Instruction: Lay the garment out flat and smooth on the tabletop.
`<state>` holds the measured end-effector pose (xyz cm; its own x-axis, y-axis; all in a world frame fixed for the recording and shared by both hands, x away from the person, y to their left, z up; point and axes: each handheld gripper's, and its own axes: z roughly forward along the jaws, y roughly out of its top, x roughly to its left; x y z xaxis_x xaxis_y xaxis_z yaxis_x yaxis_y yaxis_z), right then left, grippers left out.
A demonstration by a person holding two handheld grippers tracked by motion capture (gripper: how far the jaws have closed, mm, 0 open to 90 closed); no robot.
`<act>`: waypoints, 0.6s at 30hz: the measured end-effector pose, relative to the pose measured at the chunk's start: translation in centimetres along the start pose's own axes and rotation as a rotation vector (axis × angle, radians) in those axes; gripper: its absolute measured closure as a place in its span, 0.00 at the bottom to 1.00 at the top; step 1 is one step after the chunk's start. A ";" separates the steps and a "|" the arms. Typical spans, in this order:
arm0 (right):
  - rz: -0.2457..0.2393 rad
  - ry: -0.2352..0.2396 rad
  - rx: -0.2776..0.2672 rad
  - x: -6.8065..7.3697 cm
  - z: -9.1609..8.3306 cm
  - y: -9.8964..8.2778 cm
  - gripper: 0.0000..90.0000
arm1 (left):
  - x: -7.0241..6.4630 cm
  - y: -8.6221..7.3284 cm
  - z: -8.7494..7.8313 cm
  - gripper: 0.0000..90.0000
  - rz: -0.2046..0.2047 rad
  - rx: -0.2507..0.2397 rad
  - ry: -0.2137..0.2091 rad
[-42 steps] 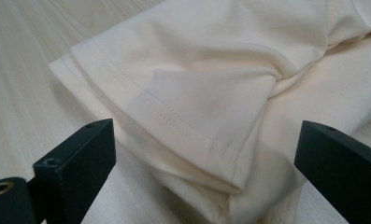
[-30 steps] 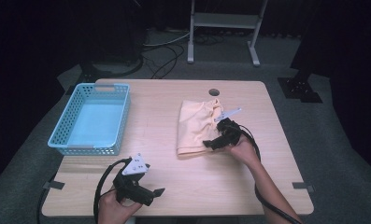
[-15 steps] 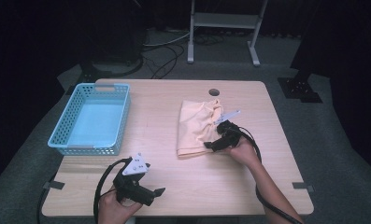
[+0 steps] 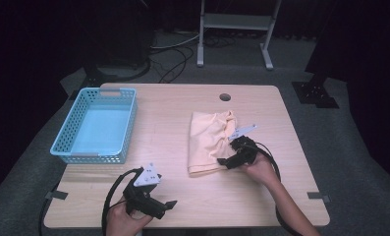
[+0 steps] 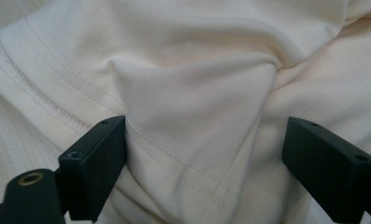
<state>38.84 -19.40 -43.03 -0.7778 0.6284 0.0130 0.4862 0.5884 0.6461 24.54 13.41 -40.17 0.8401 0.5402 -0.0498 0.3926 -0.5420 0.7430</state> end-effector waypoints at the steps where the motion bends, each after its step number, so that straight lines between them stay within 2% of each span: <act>1: -0.006 0.000 -0.007 0.3 -0.3 -0.4 0.16 | -0.1 0.0 0.1 0.06 0.005 0.002 -0.002; 14: -0.002 -0.003 -0.023 3.1 -1.9 -2.7 0.16 | -0.3 0.2 0.4 0.06 0.000 0.009 -0.007; 18: 0.001 -0.010 -0.047 4.0 -2.4 -3.6 0.16 | -0.5 0.3 0.4 0.06 0.012 0.007 -0.009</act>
<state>32.98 -20.22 -43.48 -0.7733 0.6340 0.0065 0.4674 0.5631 0.6815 24.39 12.72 -40.19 0.8481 0.5278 -0.0468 0.3848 -0.5528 0.7392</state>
